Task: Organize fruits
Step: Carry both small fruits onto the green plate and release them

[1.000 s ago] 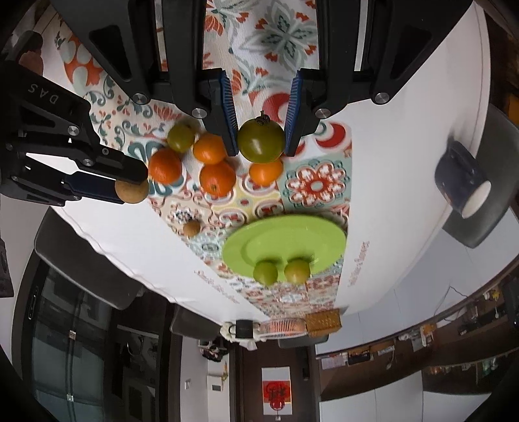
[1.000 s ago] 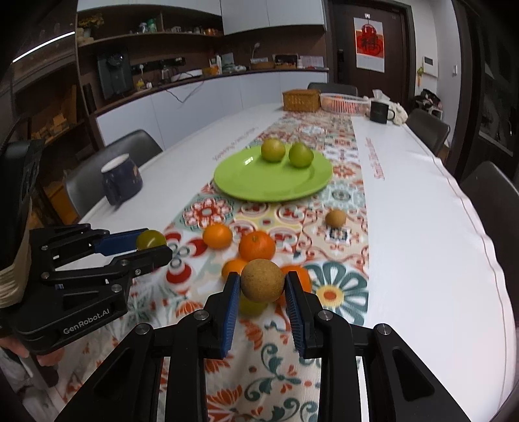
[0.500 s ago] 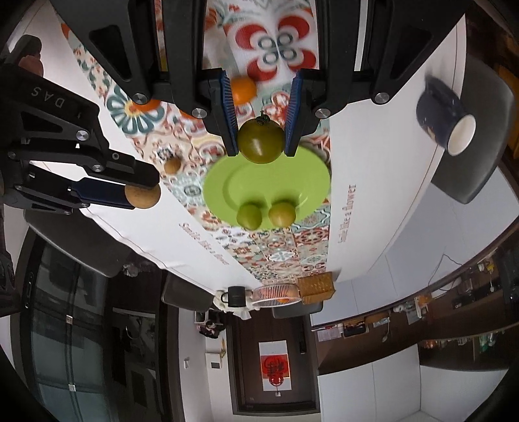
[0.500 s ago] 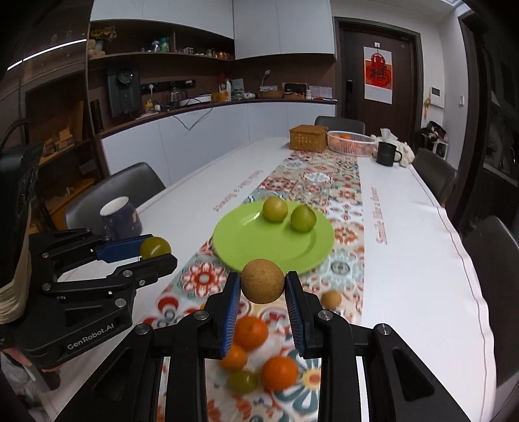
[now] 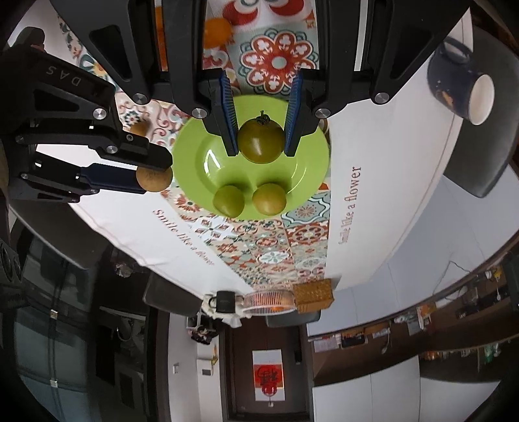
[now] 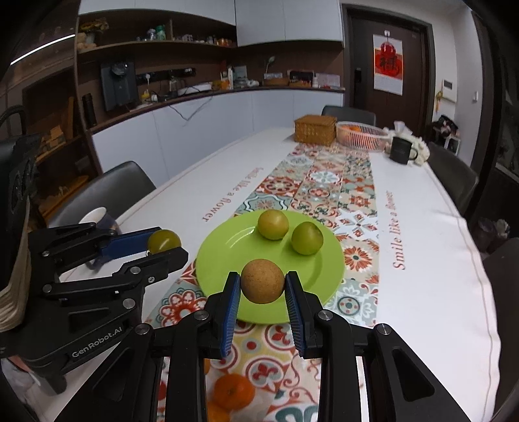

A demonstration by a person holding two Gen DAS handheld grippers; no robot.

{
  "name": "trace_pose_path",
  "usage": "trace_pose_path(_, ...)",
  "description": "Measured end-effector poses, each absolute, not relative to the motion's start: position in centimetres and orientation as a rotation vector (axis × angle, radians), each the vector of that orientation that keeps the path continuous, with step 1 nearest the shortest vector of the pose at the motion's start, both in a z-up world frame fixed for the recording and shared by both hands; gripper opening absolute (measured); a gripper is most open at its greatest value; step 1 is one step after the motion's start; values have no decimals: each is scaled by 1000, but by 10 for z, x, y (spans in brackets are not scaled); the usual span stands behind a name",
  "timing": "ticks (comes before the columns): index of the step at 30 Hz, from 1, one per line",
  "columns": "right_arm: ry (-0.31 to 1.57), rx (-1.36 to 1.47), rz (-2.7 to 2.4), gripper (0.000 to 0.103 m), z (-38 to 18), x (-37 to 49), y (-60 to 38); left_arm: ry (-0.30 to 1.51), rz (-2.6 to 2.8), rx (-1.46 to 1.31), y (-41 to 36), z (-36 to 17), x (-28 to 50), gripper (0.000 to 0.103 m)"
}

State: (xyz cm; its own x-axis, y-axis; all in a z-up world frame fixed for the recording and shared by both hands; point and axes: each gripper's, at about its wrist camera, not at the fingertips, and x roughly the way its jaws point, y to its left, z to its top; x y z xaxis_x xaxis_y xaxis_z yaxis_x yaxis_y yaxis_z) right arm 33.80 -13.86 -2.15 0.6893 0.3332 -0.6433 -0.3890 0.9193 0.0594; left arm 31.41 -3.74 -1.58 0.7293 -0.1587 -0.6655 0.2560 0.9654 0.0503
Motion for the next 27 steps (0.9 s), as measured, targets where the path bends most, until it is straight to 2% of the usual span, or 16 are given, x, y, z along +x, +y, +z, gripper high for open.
trace_pose_path(10, 841, -109, 394, 29, -68, 383, -133, 874, -253, 137, -39, -69, 361, 28)
trace_pose_path(16, 886, -97, 394, 29, -82, 398, -133, 910, -255, 144, -41, -81, 369, 29)
trace_pose_path(18, 882, -94, 376, 30, -83, 398, -134, 909, -247, 147, -41, -81, 368, 40)
trace_pose_path(20, 873, -87, 360, 42, -82, 395, -137, 895, -237, 141, -38, -77, 363, 43)
trace_pose_path(27, 821, -85, 326, 42, -66, 369, -149, 843, -191, 128, -29, -57, 332, 52)
